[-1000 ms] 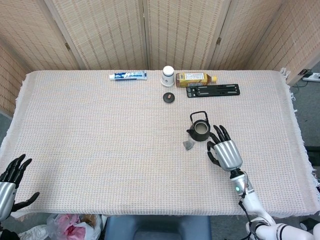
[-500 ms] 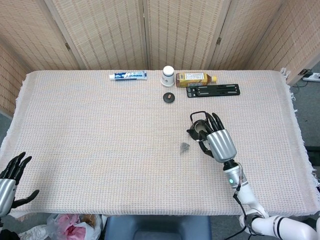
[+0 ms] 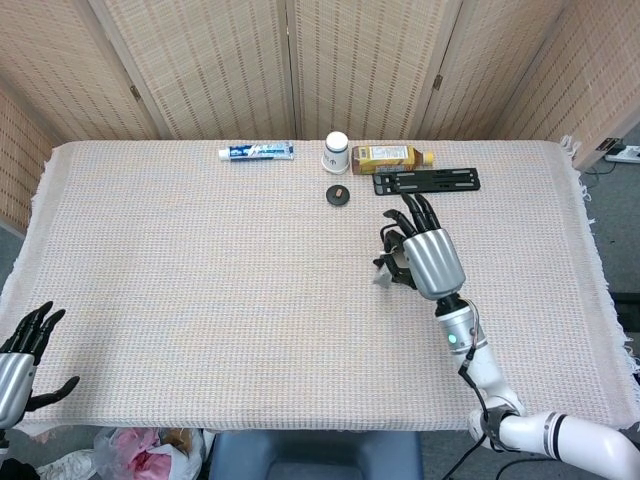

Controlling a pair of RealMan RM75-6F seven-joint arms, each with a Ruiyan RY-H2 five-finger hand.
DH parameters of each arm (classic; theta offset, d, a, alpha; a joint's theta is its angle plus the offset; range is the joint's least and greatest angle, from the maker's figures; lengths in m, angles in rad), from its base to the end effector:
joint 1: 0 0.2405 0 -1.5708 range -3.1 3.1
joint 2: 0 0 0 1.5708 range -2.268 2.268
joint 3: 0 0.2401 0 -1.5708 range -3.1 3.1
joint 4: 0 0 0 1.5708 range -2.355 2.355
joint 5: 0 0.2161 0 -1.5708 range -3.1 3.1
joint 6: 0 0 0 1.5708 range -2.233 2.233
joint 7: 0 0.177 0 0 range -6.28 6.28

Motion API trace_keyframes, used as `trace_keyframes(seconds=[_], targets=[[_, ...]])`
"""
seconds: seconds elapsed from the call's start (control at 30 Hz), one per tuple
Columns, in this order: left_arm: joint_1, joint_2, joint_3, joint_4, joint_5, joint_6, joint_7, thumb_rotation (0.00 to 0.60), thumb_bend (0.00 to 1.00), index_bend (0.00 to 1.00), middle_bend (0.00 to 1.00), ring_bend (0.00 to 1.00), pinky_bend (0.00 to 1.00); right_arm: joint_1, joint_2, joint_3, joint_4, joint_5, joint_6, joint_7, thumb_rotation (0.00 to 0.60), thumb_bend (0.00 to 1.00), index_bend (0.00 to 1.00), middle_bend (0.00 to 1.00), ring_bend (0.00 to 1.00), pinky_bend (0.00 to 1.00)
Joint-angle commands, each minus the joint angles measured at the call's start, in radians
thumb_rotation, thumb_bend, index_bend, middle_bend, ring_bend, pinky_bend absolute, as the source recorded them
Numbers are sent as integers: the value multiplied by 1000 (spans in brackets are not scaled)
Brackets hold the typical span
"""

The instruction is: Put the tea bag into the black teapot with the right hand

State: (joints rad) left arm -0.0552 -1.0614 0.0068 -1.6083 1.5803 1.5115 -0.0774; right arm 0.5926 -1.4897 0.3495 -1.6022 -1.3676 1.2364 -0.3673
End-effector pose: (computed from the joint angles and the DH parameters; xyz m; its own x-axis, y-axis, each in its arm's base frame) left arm -0.3016 0.1921 0.1540 0.3869 0.0453 0.9210 0.9215 -0.0550 -0.3844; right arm -0.0943 -0.3626 0.0602 0.3066 0.1521 0.9396 -0.8634 -0.3710 0.3418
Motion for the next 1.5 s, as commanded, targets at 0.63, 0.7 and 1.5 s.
trace_keyframes(seconds=[0.63,0.7,1.5], targets=[[-34,-14,-15,-4,-52,-67,38,600,238,0,0,2,290,31,94,46,-49,93,27,-25,600,385,741,251,18,0],[-35,-16,-14,-6,-54,-71,43,600,238,0,0,2,290,29,97,37,-39,90,29,-18,600,385,741,251,18,0],[-51,-34,-23,-4,-99,-105,89,600,239,0,0,2,290,5,106,-12,84,96,35,134,600,386,741,250,18,0]])
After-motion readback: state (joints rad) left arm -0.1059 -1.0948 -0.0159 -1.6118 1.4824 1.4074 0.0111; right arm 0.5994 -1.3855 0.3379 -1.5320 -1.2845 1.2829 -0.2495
